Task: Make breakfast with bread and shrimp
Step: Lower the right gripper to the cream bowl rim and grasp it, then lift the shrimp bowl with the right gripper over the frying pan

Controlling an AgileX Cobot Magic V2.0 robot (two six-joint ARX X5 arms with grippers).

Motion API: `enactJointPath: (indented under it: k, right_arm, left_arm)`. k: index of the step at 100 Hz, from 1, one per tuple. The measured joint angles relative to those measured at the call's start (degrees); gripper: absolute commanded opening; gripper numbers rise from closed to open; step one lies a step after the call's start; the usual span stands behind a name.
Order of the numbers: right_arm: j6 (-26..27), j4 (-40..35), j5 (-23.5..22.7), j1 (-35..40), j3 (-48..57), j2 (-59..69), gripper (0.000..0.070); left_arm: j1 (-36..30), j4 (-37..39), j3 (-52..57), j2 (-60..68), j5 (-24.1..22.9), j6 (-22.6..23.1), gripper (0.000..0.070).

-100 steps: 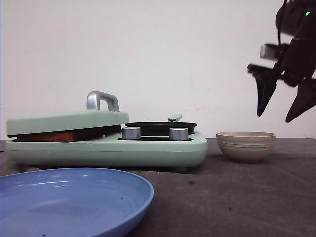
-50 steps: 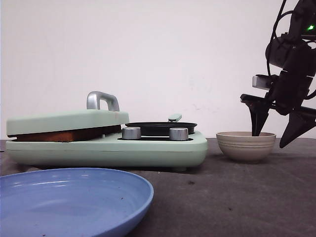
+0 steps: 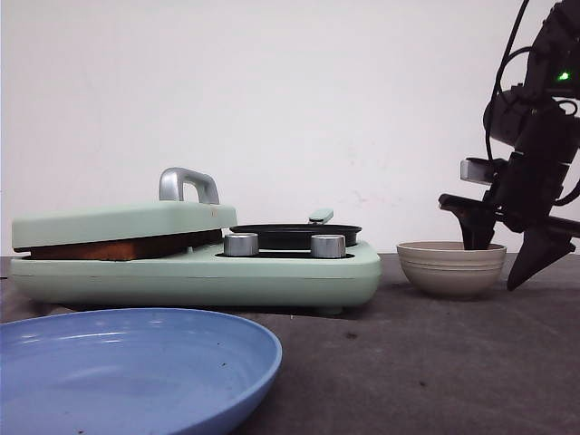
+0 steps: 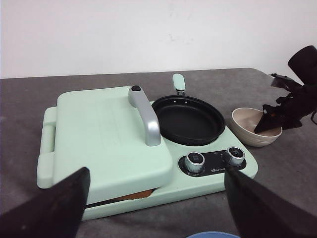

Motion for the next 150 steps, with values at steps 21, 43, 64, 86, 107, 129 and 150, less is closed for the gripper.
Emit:
enactJointPath:
  k: [21, 43, 64, 86, 107, 129, 150]
  right_arm:
    - [0.0, 0.5, -0.8, 0.0, 0.3, -0.1, 0.0]
    - [0.1, 0.7, -2.7, -0.1, 0.9, -0.2, 0.0]
    - [0.1, 0.7, -3.3, -0.1, 0.8, -1.3, 0.0]
    - [0.1, 2.8, -4.7, 0.0, 0.5, -7.3, 0.0]
    - [1.7, 8.7, -6.2, 0.9, 0.5, -12.6, 0.0]
    - [4.4, 17.3, -6.1, 5.0, 0.5, -14.8, 0.0]
    - [4.2, 23.8, -1.1, 11.4, 0.4, -14.9, 0.0]
  left_arm:
    - [0.0, 0.0, 0.0, 0.0, 0.0, 0.0, 0.0469]
    - [0.0, 0.0, 0.0, 0.0, 0.0, 0.0, 0.0469]
    - [0.0, 0.0, 0.0, 0.0, -1.1, 0.0, 0.0469]
    - [0.0, 0.0, 0.0, 0.0, -1.1, 0.0, 0.0469]
    - [0.0, 0.0, 0.0, 0.0, -1.1, 0.0, 0.0469]
    - [0.0, 0.0, 0.0, 0.0, -1.2, 0.0, 0.0469]
    - [0.0, -0.3, 0.0, 0.0, -1.2, 0.0, 0.0469]
